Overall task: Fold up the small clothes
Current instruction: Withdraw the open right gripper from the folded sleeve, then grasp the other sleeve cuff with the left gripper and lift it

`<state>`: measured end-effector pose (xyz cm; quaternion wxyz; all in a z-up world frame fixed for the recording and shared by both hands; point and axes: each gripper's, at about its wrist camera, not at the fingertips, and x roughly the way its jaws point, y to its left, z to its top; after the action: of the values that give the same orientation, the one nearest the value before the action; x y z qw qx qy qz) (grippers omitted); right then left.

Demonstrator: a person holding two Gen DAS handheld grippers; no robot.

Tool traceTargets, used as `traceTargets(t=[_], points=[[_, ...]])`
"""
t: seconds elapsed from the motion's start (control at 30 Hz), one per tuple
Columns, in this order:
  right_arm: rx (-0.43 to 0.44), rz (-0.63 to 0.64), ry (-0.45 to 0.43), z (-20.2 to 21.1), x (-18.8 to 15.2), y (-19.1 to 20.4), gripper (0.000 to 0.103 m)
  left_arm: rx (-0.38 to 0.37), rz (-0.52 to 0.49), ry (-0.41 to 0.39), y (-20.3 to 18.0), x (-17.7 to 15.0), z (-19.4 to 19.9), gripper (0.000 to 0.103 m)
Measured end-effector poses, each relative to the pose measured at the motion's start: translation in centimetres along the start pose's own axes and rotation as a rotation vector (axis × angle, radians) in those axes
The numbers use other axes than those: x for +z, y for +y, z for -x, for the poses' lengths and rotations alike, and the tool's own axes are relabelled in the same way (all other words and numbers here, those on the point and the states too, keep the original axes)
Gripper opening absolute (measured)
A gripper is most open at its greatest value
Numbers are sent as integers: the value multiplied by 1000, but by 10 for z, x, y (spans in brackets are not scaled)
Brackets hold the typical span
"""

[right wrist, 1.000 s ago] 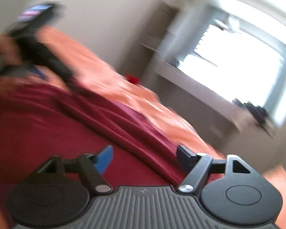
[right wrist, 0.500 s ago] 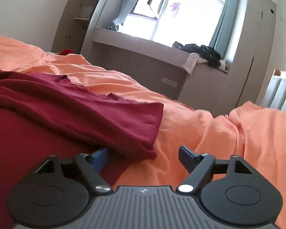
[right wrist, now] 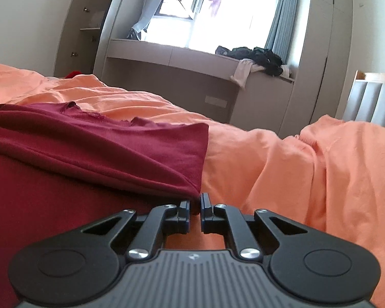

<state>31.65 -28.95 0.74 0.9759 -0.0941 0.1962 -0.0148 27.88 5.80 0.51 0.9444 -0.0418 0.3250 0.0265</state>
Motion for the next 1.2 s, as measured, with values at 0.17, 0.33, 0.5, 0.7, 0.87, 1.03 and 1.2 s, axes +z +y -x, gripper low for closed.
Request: traceTargets(t=[0.17, 0.33, 0.5, 0.7, 0.87, 1.03, 1.2], points=[[23, -43, 20, 2, 2, -1, 20, -26, -25, -11, 3, -7, 8, 103], [45, -128, 25, 18, 0, -8, 55, -50, 50, -42, 16, -2, 26, 103], [52, -224, 7, 42, -4, -9, 78, 24, 154, -83, 46, 7, 32, 103], [207, -199, -168, 89, 9, 26, 103, 189, 294, -98, 98, 20, 33, 103], [373, -172, -249, 111, 17, 64, 103, 251, 434, -207, 155, 22, 41, 103], [441, -128, -246, 123, 7, 99, 103, 226, 650, -305, 213, 20, 41, 103], [455, -89, -232, 131, -5, 114, 103, 204, 832, -353, 254, 13, 31, 102]])
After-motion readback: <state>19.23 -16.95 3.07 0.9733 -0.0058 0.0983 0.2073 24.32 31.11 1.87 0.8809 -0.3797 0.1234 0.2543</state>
